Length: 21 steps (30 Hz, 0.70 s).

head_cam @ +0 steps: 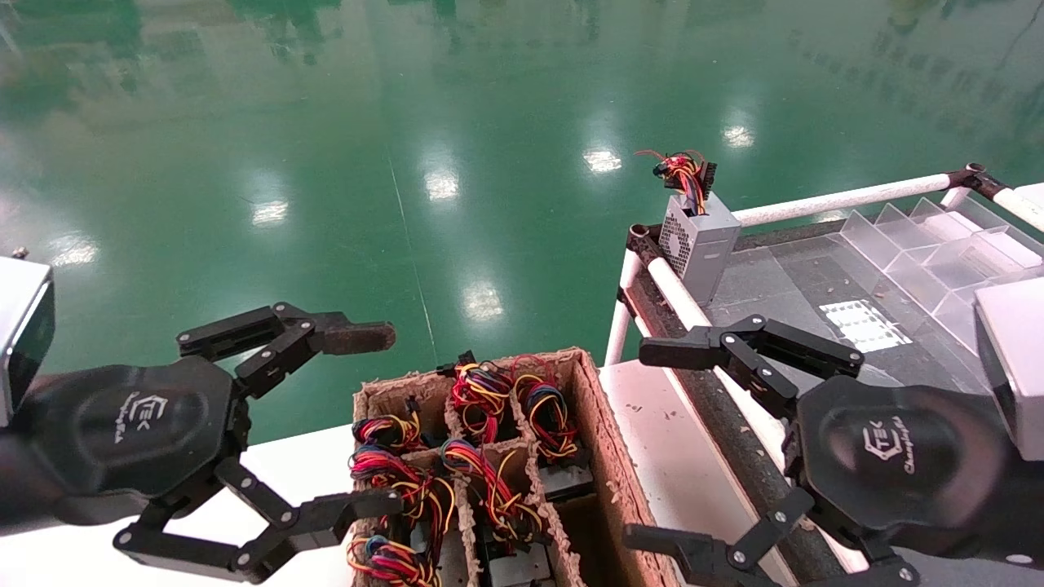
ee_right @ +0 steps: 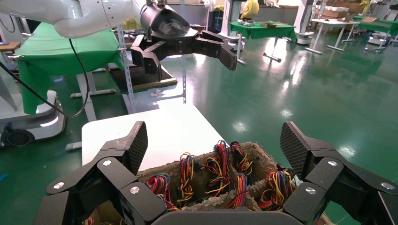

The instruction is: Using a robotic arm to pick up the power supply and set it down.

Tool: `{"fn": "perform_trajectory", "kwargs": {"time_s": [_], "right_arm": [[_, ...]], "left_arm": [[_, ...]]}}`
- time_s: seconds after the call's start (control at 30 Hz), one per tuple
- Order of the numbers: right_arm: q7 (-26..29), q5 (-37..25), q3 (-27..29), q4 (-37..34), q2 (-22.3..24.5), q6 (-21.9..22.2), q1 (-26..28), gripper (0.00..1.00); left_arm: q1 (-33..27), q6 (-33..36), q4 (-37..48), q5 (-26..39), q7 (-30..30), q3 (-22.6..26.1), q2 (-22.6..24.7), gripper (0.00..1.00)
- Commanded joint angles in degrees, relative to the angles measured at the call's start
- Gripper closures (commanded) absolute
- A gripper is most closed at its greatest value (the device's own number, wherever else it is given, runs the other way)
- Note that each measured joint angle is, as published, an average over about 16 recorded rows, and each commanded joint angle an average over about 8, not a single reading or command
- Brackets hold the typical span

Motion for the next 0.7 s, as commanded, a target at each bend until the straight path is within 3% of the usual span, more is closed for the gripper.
{"fn": "perform_trajectory", "kwargs": {"time_s": [0.03, 0.7], "right_arm": [[0.00, 0.00, 0.00, 0.00, 0.00, 0.00, 0.00, 0.00], [0.00, 0.00, 0.00, 0.00, 0.00, 0.00, 0.00, 0.00]], "left_arm": [[0.00, 0.00, 0.00, 0.00, 0.00, 0.00, 0.00, 1.00], [0.00, 0.00, 0.00, 0.00, 0.00, 0.00, 0.00, 1.00]]}}
